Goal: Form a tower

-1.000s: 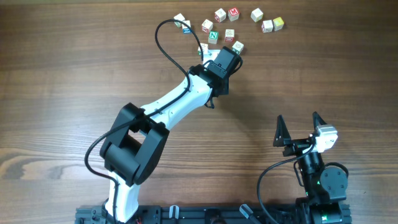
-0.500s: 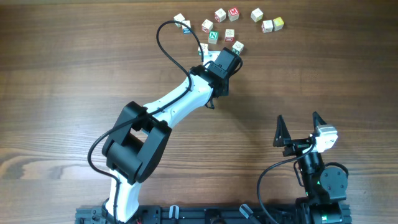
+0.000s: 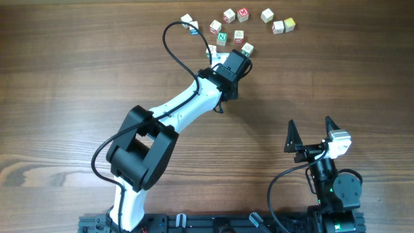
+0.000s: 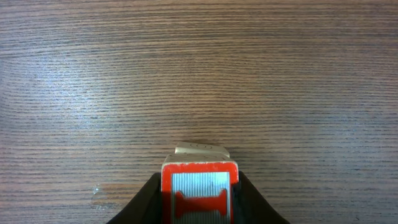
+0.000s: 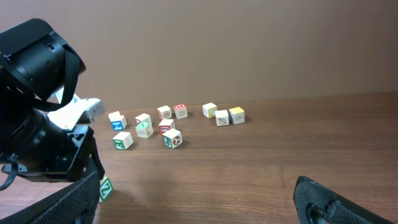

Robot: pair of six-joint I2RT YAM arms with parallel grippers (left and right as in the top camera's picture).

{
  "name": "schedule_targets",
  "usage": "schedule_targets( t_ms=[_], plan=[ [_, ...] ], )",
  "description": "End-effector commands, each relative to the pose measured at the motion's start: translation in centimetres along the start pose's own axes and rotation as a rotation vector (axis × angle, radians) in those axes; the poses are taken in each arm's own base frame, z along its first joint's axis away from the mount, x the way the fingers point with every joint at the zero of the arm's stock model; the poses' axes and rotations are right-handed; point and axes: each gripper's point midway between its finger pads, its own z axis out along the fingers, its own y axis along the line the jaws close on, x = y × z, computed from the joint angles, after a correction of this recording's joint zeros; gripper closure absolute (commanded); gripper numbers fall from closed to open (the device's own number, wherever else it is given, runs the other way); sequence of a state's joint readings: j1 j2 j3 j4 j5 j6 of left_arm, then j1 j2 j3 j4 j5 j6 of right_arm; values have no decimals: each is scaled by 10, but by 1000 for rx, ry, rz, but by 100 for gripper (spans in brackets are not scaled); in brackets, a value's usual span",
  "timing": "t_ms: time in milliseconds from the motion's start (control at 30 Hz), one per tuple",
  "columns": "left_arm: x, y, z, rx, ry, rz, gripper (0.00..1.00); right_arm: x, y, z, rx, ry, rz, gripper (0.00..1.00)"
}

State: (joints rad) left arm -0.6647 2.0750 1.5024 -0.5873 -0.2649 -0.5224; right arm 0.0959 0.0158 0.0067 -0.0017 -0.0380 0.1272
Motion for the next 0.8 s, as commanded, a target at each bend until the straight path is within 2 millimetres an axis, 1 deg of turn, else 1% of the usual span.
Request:
schedule_targets(
  t_ms=[0,267,367,467,533,633,700,767],
  plan=[
    [6,8,9,-32,12,-6,73,0,4,0,-19,1,-4,0],
    [6,8,9,-32,12,-6,71,0,4,0,-19,1,-4,0],
    [6,8,9,-32,12,-7,64,0,4,0,-19,1,-4,0],
    [6,8,9,-32,12,-7,62,0,4,0,-19,1,-4,0],
    [6,8,9,-32,12,-6,57,0,4,0,-19,1,-4,0],
    [6,8,9,-32,12,-7,55,0,4,0,-19,1,-4,0],
    [6,8,9,-32,12,-7,51,0,4,0,-19,1,-4,0],
    [6,8,9,-31,12,-7,44,0,4,0,-19,0,-4,0]
  ],
)
